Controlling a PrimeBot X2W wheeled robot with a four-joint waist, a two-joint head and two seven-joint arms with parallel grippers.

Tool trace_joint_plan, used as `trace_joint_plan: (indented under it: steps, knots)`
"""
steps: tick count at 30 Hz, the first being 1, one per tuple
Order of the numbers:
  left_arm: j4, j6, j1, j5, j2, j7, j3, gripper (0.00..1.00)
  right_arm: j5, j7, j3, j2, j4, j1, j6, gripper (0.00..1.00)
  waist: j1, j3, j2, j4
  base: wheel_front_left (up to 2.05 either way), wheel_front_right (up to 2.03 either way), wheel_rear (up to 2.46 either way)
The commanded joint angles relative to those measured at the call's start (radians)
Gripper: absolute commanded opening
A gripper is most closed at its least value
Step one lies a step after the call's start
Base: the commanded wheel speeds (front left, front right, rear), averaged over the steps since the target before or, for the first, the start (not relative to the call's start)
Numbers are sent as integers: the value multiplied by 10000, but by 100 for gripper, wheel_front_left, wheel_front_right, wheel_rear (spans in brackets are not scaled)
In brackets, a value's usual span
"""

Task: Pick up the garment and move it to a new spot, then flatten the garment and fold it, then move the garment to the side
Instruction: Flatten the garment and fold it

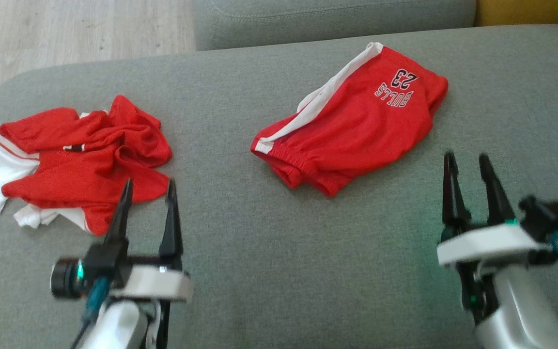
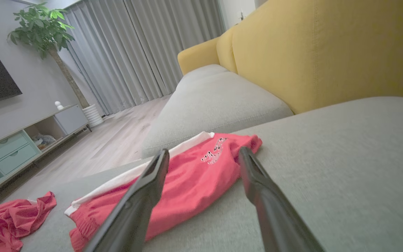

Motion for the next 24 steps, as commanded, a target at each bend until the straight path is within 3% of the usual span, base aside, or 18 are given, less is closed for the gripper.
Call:
trace_joint_plan:
  steps: [1, 12, 18, 24]
  knots:
    - [-423, -131, 68, 226, 27, -62, 677, 100, 82, -107, 240, 92, -527, 53, 65, 100, 1, -25, -1, -21, 0, 0, 0]
    - [-587, -880, 466, 1070, -592, -62, 1488, 100, 29, 200, -15, 99, -971, 181, 65, 100, 1, 361, -1, 246, 0, 0, 0]
    - [-531, -1417, -162, 1474, -945, -62, 1640, 100, -920, 1924, -1349, 100, -905, -1925, 65, 100, 1, 1495, -1, 855, 0, 0, 0]
    - [-381, -1810, -648, 1682, -1256, -62, 1795, 100, -2402, 3853, -3285, 100, 593, -4430, 65, 100, 1, 2423, -1, 1473, 0, 0, 0]
